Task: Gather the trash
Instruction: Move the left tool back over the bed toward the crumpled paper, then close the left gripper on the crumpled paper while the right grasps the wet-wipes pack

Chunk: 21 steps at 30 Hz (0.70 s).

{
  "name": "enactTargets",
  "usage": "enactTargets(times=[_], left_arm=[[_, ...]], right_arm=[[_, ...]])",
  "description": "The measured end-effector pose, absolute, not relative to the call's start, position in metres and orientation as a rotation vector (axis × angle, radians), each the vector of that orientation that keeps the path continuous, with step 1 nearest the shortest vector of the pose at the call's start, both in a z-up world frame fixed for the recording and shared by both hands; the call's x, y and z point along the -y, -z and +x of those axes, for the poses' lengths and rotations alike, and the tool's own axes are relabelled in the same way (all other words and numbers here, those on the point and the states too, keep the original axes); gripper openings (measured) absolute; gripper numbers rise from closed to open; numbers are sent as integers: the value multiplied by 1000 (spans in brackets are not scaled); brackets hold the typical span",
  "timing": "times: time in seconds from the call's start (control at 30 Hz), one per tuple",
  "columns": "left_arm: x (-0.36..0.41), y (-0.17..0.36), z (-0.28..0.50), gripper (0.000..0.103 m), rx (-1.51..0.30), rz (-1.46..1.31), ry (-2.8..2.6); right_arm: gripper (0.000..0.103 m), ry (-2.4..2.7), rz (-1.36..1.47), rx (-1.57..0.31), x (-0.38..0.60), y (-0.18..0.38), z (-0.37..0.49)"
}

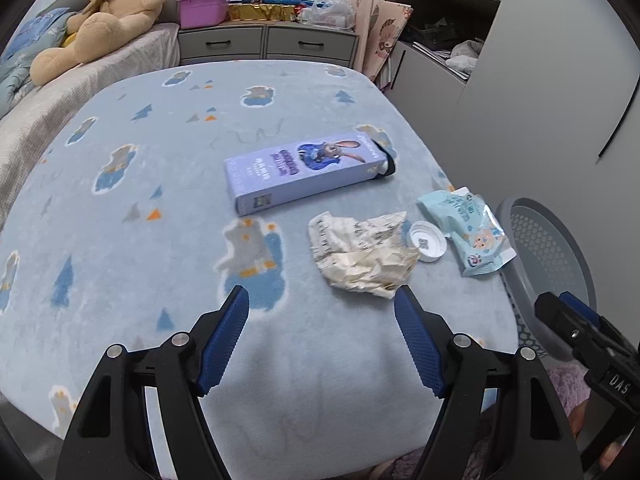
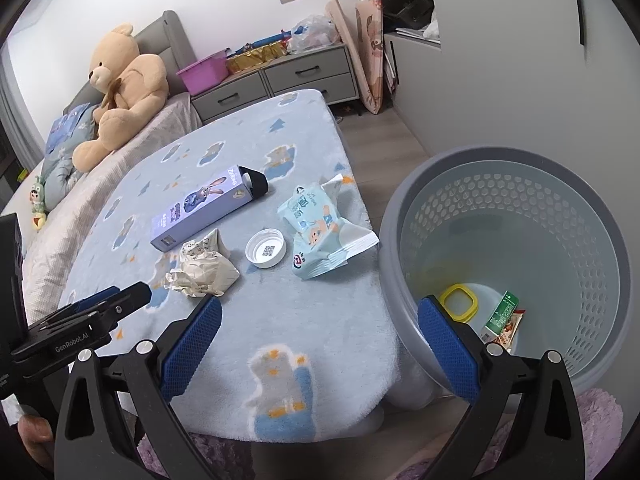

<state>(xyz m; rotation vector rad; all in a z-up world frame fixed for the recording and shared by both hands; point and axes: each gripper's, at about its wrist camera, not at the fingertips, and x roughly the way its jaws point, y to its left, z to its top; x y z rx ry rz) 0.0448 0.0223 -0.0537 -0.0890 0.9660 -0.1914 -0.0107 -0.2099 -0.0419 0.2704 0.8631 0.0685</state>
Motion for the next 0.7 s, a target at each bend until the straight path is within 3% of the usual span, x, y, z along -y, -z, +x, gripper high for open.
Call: enactTargets(times=[0.7], left_arm=[[24, 84, 91, 74, -1005, -45, 216]], right_arm=[[97, -50, 274, -876, 228, 45, 6]])
